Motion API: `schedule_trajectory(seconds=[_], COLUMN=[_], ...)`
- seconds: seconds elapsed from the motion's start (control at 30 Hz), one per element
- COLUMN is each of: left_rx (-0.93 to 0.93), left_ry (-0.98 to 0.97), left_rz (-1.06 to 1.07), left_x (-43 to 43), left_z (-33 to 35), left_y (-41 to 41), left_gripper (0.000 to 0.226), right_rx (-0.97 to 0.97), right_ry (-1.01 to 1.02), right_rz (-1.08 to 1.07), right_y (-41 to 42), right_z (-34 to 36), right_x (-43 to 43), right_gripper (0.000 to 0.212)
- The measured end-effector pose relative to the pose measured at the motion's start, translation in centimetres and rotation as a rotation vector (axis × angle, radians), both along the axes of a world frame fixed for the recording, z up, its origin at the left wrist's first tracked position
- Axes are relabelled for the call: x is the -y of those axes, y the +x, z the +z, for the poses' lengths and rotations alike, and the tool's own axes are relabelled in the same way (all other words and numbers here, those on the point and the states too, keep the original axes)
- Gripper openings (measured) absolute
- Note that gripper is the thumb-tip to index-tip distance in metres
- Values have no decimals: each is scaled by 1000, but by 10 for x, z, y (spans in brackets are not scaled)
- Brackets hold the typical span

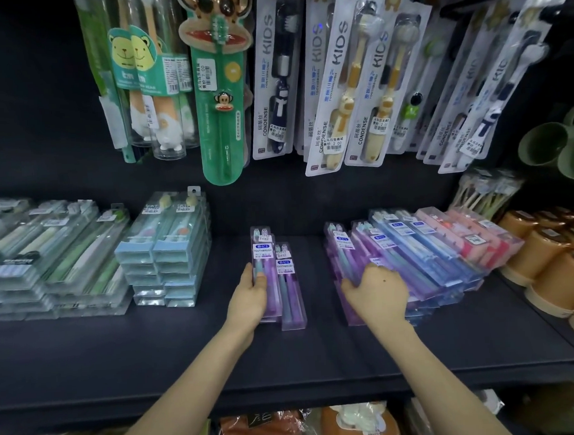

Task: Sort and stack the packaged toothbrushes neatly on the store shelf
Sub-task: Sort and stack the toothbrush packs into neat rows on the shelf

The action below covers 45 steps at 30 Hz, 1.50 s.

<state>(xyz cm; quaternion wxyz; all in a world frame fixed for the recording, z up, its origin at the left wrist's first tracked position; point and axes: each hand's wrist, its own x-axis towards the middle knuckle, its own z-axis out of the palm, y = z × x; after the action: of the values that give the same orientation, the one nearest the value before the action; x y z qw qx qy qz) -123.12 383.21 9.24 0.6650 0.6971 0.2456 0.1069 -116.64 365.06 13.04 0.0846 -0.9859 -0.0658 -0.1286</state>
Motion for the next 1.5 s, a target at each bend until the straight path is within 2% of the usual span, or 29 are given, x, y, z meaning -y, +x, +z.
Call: schedule_trajectory(seconds=[0.13, 0.23, 0.33, 0.47, 0.53, 0.6, 0.67, 0.7, 0.77, 0.8, 0.9, 0.97, 1.07, 1.2, 1.3, 1.43, 1.5], left_rx=[-13, 30, 77, 109, 111, 109, 95, 87, 70, 66, 61, 58, 46, 33, 24, 17, 16], left_ry=[-28, -179, -249, -319, -316, -300, -288, -281, -266, -257, -241, -235, -223, -226, -211, -205, -213], left_rz=[4, 37, 41, -32, -28, -26, -54, -62, -54, -43, -19, -8, 0, -2, -11, -26, -30], left_x=[-3, -8, -15, -23, -24, -25, -25, -25, -24, -23, -19, -17, -19, -19, -19, -22, -21], left_z=[-1, 2, 6, 12, 12, 11, 9, 9, 10, 10, 10, 10, 11, 12, 12, 9, 8], left_y=[1, 1, 1, 4, 7, 9, 11, 11, 12, 12, 12, 12, 11, 11, 12, 12, 13], left_gripper=[54, 52, 50, 34, 39, 42, 47, 49, 52, 52, 54, 55, 55, 54, 54, 54, 55], right_rx=[114, 193, 116, 12, -77, -155, -94, 13, 197, 215, 27, 19, 32, -49, -110, -333, -387], right_ry=[394, 449, 388, 269, 248, 289, 347, 346, 213, 131, -114, -226, -252, -220, -95, 393, 489], right_rz=[88, 233, 318, 352, 425, 486, 422, 337, 138, 71, 3, 17, -3, -45, -49, -58, 11], right_y=[-28, -51, -62, -66, -66, -63, -56, -50, -34, -28, -16, -13, -8, 0, 1, -1, -8], right_z=[13, 18, 12, 0, -3, -2, -1, -1, -3, -4, -10, -17, -20, -14, -10, -2, -1], right_x=[-21, -51, -77, -92, -88, -76, -56, -43, -15, -4, 10, 8, 1, -6, -8, -15, -27], right_gripper=[35, 37, 41, 49, 63, 65, 55, 48, 38, 37, 47, 48, 38, 34, 35, 38, 43])
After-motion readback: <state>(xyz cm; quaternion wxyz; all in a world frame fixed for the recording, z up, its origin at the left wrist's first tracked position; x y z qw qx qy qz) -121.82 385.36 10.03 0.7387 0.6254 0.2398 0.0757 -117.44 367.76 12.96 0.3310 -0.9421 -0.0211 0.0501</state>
